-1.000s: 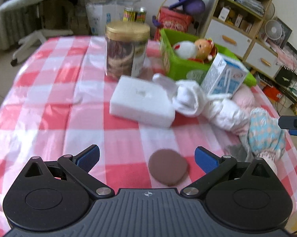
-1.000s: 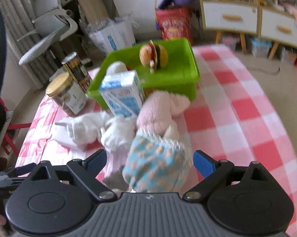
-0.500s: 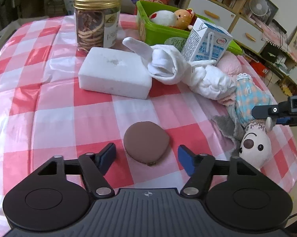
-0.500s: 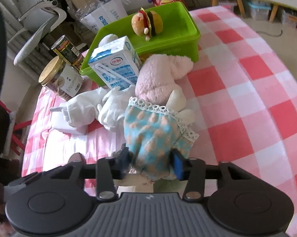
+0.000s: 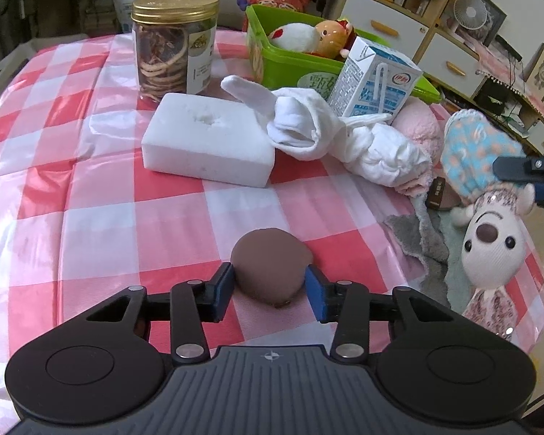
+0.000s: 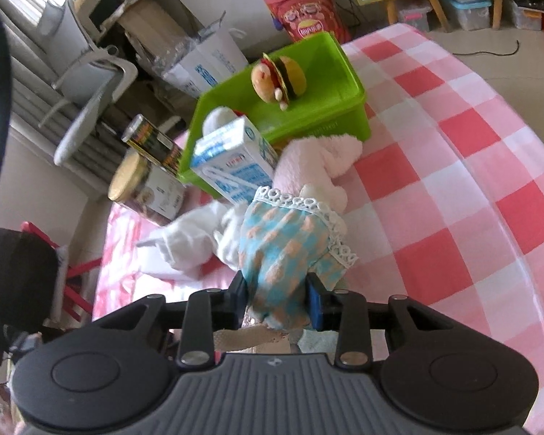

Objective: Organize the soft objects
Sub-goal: 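Grasp the brown disc with left tool while right tool grasps blue-dress doll, then carry disc and doll over the green bin and open both tools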

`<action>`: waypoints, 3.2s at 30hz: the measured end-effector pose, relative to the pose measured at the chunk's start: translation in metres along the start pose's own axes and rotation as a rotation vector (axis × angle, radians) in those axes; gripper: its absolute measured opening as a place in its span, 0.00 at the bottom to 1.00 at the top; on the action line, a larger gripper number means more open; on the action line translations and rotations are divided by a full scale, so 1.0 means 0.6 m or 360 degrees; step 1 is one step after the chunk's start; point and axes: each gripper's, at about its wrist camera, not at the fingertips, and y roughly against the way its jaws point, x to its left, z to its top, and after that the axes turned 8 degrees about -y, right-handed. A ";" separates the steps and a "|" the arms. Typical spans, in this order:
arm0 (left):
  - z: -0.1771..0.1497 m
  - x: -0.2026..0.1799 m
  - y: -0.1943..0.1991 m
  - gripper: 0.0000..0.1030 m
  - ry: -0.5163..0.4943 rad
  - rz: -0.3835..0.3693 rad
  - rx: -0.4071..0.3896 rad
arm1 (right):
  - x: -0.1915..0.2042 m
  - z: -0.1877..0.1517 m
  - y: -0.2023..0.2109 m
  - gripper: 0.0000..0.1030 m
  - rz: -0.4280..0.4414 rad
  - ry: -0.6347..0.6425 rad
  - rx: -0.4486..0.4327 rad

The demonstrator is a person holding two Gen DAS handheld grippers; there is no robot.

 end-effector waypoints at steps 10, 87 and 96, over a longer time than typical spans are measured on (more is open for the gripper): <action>0.003 -0.004 -0.003 0.25 0.0007 0.0020 0.0030 | -0.003 0.016 0.023 0.09 0.0079 -0.0055 -0.0070; 0.291 -0.022 -0.046 0.10 -0.0012 -0.0129 -0.0326 | 0.047 0.237 -0.045 0.09 -0.0010 0.0129 -0.0799; 0.338 -0.008 -0.138 0.10 0.0050 -0.0183 -0.0075 | 0.020 0.239 -0.123 0.10 0.0014 0.0108 -0.0713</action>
